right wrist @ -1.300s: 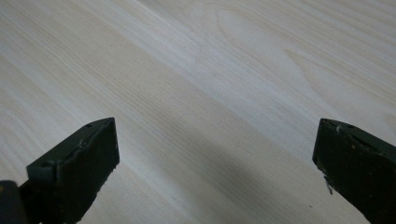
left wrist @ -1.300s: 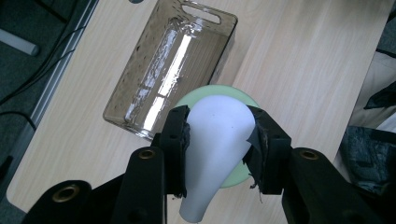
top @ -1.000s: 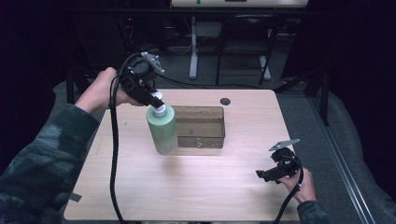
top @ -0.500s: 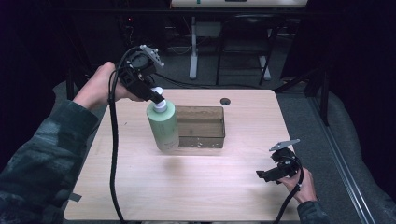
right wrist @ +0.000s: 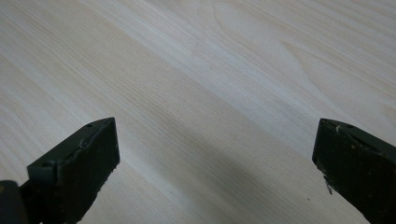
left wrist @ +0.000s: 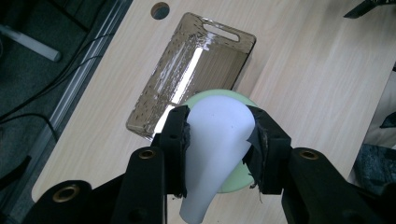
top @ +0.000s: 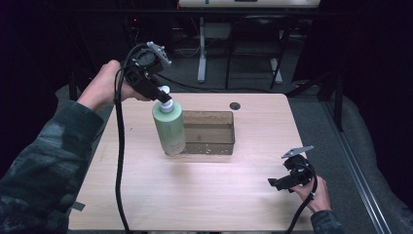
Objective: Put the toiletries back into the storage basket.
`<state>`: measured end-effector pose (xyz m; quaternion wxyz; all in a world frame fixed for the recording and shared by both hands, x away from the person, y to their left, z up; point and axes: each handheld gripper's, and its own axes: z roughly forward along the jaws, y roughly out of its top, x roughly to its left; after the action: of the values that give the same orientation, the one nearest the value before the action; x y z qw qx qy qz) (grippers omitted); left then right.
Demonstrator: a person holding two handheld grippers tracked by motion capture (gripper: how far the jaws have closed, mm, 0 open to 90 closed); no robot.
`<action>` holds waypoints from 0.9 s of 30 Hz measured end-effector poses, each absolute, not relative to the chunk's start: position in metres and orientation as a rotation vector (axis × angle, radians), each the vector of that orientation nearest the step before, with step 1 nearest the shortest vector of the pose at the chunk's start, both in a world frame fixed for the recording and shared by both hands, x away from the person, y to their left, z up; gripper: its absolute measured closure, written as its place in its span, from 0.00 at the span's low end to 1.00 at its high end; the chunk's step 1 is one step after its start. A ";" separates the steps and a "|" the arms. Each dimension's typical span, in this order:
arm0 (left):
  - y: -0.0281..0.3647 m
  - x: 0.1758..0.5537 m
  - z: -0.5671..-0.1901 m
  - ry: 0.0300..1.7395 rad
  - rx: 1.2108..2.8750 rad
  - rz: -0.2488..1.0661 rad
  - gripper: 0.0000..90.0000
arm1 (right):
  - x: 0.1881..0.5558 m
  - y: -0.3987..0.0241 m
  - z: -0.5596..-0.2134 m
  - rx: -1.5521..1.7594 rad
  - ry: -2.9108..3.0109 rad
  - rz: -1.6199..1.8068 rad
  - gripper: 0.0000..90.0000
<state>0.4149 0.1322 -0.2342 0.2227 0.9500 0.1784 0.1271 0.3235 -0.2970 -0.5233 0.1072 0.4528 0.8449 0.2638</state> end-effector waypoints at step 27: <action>0.128 0.438 -0.224 0.591 2.572 0.428 0.70 | 0.322 -0.298 -0.523 1.338 2.486 0.755 0.00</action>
<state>0.4378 0.1281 -0.2237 0.2320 0.9358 0.2151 0.1557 0.3223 -0.2980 -0.5230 0.1093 0.4549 0.8457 0.2567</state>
